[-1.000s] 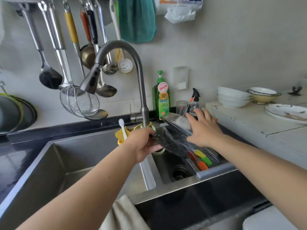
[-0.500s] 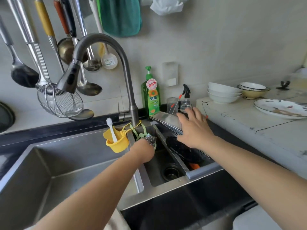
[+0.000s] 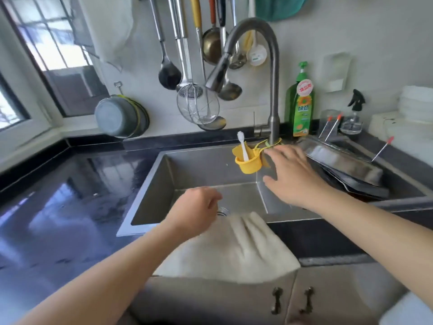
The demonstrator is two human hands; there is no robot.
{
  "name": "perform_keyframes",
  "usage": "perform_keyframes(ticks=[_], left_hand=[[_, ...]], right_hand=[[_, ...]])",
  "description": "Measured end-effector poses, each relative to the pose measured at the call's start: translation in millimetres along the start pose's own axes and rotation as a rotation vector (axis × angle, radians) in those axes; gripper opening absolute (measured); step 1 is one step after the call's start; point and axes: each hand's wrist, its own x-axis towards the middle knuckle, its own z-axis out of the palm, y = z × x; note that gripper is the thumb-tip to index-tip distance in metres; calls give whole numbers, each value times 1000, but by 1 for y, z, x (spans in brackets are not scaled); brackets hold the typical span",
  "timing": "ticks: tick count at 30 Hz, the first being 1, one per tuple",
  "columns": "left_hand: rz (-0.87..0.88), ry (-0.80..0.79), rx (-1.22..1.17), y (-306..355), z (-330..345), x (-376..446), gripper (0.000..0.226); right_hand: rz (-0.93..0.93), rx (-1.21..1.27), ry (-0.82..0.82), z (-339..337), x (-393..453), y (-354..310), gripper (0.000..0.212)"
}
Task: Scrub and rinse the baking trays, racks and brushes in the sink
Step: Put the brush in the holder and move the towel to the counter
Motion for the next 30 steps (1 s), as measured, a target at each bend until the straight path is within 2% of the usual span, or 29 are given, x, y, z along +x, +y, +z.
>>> perform_keyframes(ticks=[1,3,5,8,10,13,17,21,23,24,27,30], left_hand=[[81,-26,45,-7,-2,-19,33],[214,-193,163,-9,4,-57,51],[181,-378,288,10,23,-76,74],[82,-435,249,58,46,-64,90],[110,-427,244,71,49,-47,99],[92,-455,287,52,43,-45,70],[-26,-489,290,-21,4,-75,62],[-178,-514,341,-118,-51,-132,65],[-251,-502,347,-165,-79,-172,80],[-316,-491,347,-185,-92,-193,78],[-570,-368,368,-231,-122,-249,51],[-757,-280,446,-263,-148,-279,52]], right_hand=[[-32,9,-30,8,-9,-9,65],[-44,3,-89,16,-21,-12,61],[-15,-6,-123,14,-24,-11,58],[-49,2,-130,15,-32,-27,42],[-90,48,-215,26,-47,-42,33],[-147,37,-358,56,-71,-44,38],[-249,68,-362,96,-75,-76,51],[-452,-20,-454,134,-63,-186,62],[-563,-25,-506,148,-53,-247,58],[-614,-10,-537,153,-49,-275,56],[-722,24,-619,171,-42,-344,53],[-774,9,-673,195,-44,-401,56]])
